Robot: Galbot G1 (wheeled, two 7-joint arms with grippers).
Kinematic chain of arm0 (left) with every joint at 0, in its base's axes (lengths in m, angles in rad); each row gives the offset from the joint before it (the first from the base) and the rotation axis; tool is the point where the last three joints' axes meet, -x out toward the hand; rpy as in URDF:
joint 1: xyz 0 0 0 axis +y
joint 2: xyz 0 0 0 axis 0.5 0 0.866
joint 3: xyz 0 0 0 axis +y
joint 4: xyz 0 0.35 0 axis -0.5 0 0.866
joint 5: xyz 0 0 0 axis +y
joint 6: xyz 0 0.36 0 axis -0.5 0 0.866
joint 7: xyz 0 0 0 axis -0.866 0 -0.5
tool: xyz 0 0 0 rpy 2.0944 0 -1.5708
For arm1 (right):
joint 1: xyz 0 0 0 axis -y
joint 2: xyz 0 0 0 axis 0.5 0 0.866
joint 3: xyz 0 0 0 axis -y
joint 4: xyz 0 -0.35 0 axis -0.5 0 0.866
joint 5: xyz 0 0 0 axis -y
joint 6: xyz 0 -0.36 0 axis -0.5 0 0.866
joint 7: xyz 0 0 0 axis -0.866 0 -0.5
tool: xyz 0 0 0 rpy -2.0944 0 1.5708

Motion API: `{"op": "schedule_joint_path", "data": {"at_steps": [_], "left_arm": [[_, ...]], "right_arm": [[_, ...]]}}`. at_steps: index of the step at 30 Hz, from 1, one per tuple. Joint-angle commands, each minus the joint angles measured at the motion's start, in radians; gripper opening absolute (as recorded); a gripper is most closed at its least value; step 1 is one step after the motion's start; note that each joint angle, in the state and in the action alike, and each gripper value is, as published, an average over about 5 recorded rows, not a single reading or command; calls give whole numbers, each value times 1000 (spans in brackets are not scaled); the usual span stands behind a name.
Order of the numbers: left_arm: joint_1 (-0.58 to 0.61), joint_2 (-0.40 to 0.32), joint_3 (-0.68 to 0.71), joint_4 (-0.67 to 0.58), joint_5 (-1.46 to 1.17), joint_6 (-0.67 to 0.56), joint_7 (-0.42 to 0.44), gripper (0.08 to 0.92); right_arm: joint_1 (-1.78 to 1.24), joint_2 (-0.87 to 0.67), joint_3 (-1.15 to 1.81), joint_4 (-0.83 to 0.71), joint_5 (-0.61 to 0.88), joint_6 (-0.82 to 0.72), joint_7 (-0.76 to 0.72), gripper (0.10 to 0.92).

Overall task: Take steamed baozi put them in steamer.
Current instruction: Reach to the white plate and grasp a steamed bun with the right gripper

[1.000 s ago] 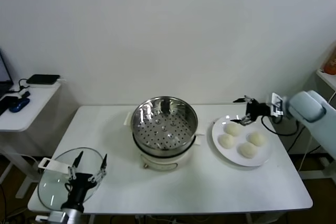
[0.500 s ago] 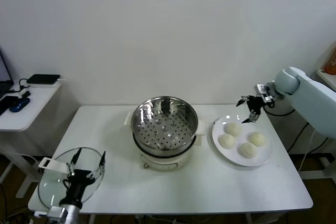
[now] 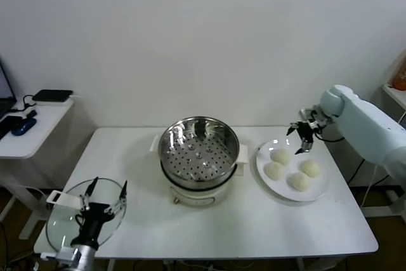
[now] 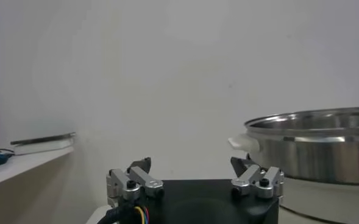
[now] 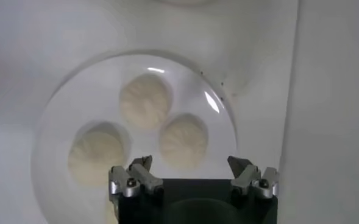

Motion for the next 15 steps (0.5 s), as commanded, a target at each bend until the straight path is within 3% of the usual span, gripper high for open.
{"op": "schedule_joint_path", "data": {"at_steps": [1, 15], "left_arm": [[2, 0, -3, -2, 2, 5, 1, 823], [6, -4, -3, 2, 1, 8, 2, 823]], "right_arm": [[-94, 58, 146, -78, -145, 43, 49, 823], [-135, 129, 298, -179, -271, 78, 88, 823]]}}
